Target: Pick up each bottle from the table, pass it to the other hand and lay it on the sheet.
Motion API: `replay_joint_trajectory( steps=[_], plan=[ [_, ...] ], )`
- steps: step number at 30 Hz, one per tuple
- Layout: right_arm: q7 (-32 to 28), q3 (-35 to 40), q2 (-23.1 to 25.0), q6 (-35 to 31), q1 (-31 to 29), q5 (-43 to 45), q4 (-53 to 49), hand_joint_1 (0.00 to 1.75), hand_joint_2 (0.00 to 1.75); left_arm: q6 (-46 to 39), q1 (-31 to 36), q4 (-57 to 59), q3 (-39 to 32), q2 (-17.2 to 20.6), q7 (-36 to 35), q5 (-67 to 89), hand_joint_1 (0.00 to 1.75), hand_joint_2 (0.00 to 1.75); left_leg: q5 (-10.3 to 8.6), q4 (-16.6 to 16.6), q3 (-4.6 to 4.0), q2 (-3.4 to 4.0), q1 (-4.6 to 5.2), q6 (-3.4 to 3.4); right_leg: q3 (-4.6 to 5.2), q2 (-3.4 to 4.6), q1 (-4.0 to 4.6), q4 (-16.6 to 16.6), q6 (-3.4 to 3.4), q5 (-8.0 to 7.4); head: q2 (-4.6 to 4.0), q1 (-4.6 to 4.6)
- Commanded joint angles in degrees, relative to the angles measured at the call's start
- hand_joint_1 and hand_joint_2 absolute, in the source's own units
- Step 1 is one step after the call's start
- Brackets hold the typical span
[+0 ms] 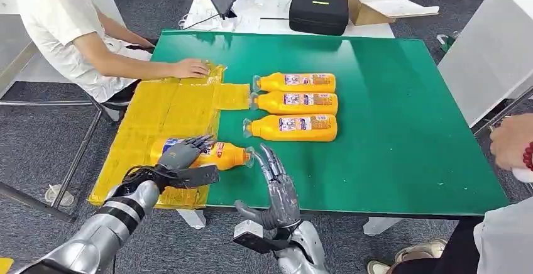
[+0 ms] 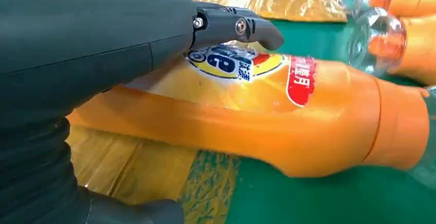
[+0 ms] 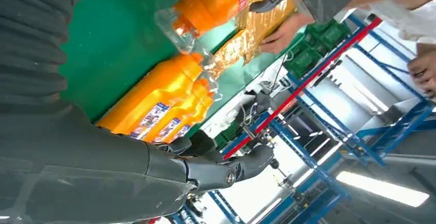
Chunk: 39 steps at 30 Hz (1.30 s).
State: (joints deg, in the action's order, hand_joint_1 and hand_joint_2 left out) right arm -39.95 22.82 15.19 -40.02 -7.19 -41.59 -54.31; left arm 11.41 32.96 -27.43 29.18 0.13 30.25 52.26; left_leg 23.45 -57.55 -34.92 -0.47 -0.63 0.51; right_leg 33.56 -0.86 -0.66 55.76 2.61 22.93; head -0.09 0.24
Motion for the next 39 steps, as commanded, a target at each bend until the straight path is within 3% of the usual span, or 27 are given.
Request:
replay_joint_trajectory(
  steps=[1, 15, 21, 27, 28, 29, 30, 31, 32, 33, 34, 36, 39],
  plan=[
    [0.0, 2.5, -2.0, 0.0, -2.9, 0.1, 5.0, 0.0, 1.75, 2.7, -2.4, 4.7, 2.6, 1.7, 0.1, -1.0, 0.0, 1.75, -0.05, 0.1, 0.1, 0.37, 0.02, 0.02, 0.02, 0.39, -0.01, -0.1, -0.06, -0.17, 0.0, 0.02],
    [0.0, 3.0, -2.2, 0.0, -2.9, 0.2, 4.7, 0.0, 1.75, 0.1, -3.8, 1.8, 2.4, 1.6, 3.1, -4.5, 0.0, 1.75, -0.05, 0.1, 0.11, 0.21, 0.02, 0.01, -0.04, 0.22, -0.01, -0.1, 0.05, -0.13, 0.0, 0.0],
    [0.0, -0.7, -2.6, 0.0, 1.2, -2.1, 0.1, 0.0, 1.75, -12.4, -11.6, -14.3, -2.1, -3.1, 3.1, -15.5, 0.0, 1.75, -0.05, 0.1, 0.06, 0.17, 0.05, 0.03, 0.05, 0.13, -0.04, -0.1, 0.06, -0.11, 0.0, -0.02],
    [0.0, -2.1, -2.6, 0.0, 4.4, -1.0, -5.6, 0.0, 1.75, -16.9, -18.4, -30.4, -1.2, -3.6, 1.8, -21.1, 0.0, 1.75, 0.05, -0.1, -0.4, 0.15, 0.01, 0.08, 0.47, 0.09, 0.0, 0.0, 0.04, 0.0, 0.0, 0.0],
    [0.0, -0.6, -3.1, 0.0, 4.4, 2.4, -5.6, 0.0, 1.75, -16.4, -19.6, -33.6, -0.6, -3.1, 0.9, -22.5, 0.0, 1.75, 0.06, -0.1, -0.45, 0.2, 0.03, 0.06, 0.52, 0.12, -0.01, 0.0, 0.07, -0.01, 0.0, 0.0],
    [0.0, 4.1, -4.5, 0.0, 3.6, 13.2, -5.0, 0.0, 1.75, -14.9, -21.2, -36.7, -0.9, -3.2, -0.8, -25.5, 0.0, 1.75, 0.02, -0.1, -0.56, 0.23, 0.01, 0.05, 0.65, 0.1, 0.0, 0.0, 0.09, -0.05, 0.0, 0.02],
    [0.0, 7.9, -6.1, 4.3, 3.1, 25.2, -6.4, 0.0, 1.75, -12.8, -22.2, -39.1, -0.5, -2.8, -2.1, -27.7, 0.0, 1.75, 0.1, -0.1, -0.57, 0.3, -0.01, 0.05, 0.65, 0.19, 0.02, 0.0, 0.06, 0.0, 0.0, 0.0],
    [0.0, 6.3, -6.0, 12.2, 3.9, 34.0, -8.6, 0.0, 1.75, -12.7, -23.0, -40.9, 0.4, -2.2, -2.2, -27.8, 0.0, 1.75, 0.07, -0.1, -0.67, 0.37, 0.0, 0.05, 0.77, 0.26, 0.01, 0.0, 0.08, -0.06, 0.0, 0.02],
    [0.0, 3.5, -5.4, 21.7, 4.9, 40.4, -10.8, 0.0, 1.75, -12.7, -23.9, -42.5, 1.1, -1.9, -1.3, -28.4, 0.0, 1.75, 0.02, -0.1, -0.77, 0.32, -0.01, 0.03, 0.86, 0.21, 0.02, 0.0, 0.1, -0.11, 0.0, 0.0],
    [0.0, 2.3, -5.7, 24.8, 5.2, 40.3, -11.6, 0.0, 1.75, -11.7, -24.5, -43.4, 1.3, -2.1, -0.7, -30.1, 0.0, 1.75, 0.11, -0.1, -0.72, 0.38, 0.0, 0.03, 0.85, 0.27, 0.01, 0.1, 0.07, -0.03, 0.0, -0.02],
    [0.0, 0.4, -5.3, 25.9, 6.0, 39.0, -13.6, 0.0, 0.0, -10.8, -25.3, -44.5, 1.1, -2.8, -0.3, -32.5, 0.0, 1.75, 0.06, -0.1, -0.82, 0.29, 0.02, 0.03, 0.94, 0.18, -0.01, 0.0, 0.1, -0.07, 0.0, 0.0],
    [0.0, -0.9, -4.7, 27.5, 6.6, 39.7, -15.1, 0.0, 0.0, -11.9, -26.8, -46.5, 0.3, -4.2, 0.6, -34.4, 0.0, 1.75, 0.08, -0.1, -0.87, 0.23, 0.02, 0.03, 0.97, 0.12, 0.0, 0.1, 0.09, -0.03, 0.0, 0.02],
    [0.0, -2.9, -2.3, 21.0, 7.7, 35.6, -16.1, 0.0, 0.0, -16.6, -28.8, -49.4, -1.3, -6.5, -0.2, -36.2, 0.0, 1.75, 0.09, -0.1, -0.97, 0.29, 0.0, 0.03, 1.11, 0.19, 0.03, 0.0, 0.08, -0.04, 0.0, -0.02]
  ],
)
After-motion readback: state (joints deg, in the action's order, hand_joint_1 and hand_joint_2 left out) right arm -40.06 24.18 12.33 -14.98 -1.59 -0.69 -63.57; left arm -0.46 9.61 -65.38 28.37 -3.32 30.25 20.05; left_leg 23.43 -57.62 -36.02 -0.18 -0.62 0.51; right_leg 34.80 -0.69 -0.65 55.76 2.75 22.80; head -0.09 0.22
